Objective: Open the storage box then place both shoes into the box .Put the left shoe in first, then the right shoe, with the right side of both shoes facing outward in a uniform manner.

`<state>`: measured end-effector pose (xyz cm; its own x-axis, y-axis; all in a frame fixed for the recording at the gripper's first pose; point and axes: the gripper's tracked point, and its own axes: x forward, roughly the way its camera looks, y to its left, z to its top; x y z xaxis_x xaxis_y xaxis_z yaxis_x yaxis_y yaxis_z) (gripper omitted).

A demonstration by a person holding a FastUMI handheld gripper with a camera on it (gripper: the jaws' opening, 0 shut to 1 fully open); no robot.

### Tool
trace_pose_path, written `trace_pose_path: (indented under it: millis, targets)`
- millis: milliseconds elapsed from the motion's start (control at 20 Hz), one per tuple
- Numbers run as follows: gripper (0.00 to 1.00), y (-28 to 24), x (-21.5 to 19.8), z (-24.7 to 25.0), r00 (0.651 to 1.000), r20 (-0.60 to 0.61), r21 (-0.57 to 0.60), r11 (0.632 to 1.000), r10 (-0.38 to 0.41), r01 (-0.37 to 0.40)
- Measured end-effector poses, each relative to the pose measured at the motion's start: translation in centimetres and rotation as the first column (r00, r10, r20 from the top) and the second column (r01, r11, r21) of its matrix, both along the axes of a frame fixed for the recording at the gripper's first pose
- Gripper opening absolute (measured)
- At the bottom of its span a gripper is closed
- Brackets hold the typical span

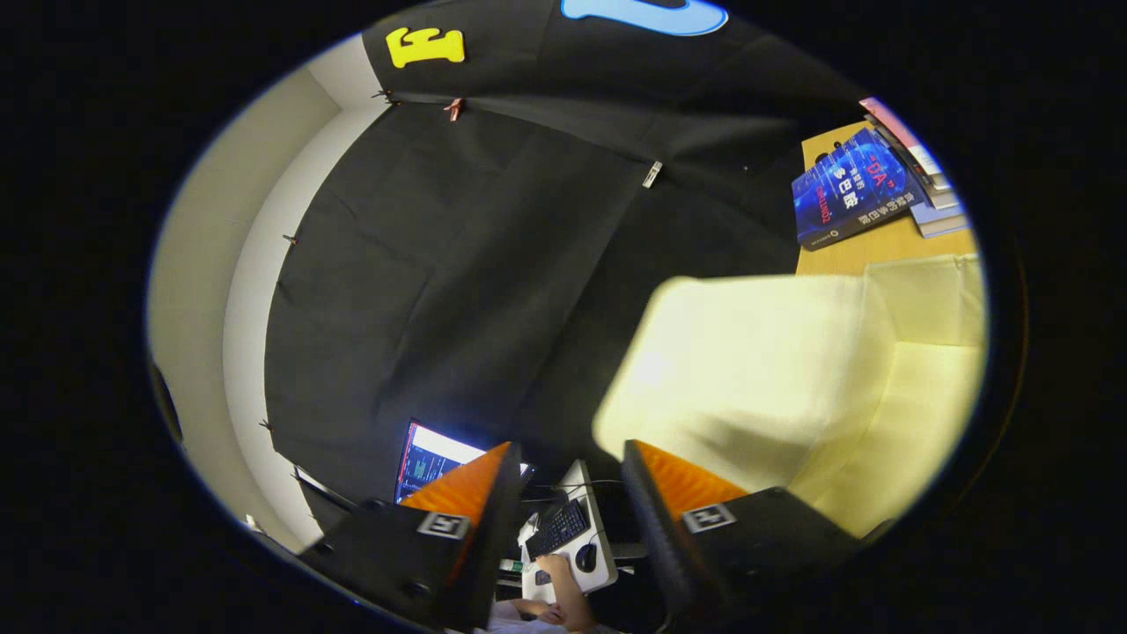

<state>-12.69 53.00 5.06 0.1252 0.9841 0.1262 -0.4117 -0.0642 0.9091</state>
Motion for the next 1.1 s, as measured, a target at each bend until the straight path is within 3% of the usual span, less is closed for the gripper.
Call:
trace_pose_path:
  millis: [50, 150, 300, 450, 600, 800, 950, 1000, 1100]
  targets:
    - [0.91, -1.0, 0.5, -0.2, 0.999, 0.019, -0.016, 0.999, -0.031, 0.032]
    - [0.96, -3.6, 1.8, -1.3, 0.989, 0.085, -0.075, 0.989, -0.117, 0.124]
    - [0.97, -9.6, 4.2, -3.0, 0.945, 0.195, -0.157, 0.943, -0.262, 0.294]
    - [0.97, -17.1, 6.5, -6.1, 0.875, 0.298, -0.272, 0.845, -0.382, 0.461]
    - [0.97, -24.7, 8.1, -10.0, 0.81, 0.38, -0.398, 0.711, -0.447, 0.58]
    - [0.97, -33.8, 7.7, -16.9, 0.778, 0.421, -0.565, 0.537, -0.466, 0.627]
    - [0.97, -38.4, 7.2, -22.6, 0.782, 0.447, -0.672, 0.413, -0.434, 0.614]
    - [0.97, -39.6, 6.8, -24.6, 0.794, 0.442, -0.708, 0.38, -0.418, 0.595]
    - [0.97, -39.9, 6.4, -27.8, 0.822, 0.411, -0.761, 0.348, -0.393, 0.547]
